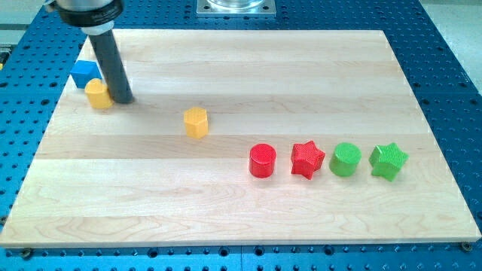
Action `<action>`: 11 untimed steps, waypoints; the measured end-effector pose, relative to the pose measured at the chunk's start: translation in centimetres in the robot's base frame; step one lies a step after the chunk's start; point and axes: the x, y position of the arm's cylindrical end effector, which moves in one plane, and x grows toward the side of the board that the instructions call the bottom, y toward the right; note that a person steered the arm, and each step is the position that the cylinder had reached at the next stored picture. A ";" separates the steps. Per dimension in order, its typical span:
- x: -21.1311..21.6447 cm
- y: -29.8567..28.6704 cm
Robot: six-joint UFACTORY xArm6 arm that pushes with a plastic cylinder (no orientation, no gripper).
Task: Place the hexagon vertically below the heart
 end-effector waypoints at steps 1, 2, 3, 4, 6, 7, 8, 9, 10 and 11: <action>0.8 -1.1; 0.8 -2.6; 0.8 -3.1; 0.8 0.3; 1.2 16.9; 4.9 19.7; 6.0 14.7; 6.0 7.9; 6.1 1.1; 9.1 3.1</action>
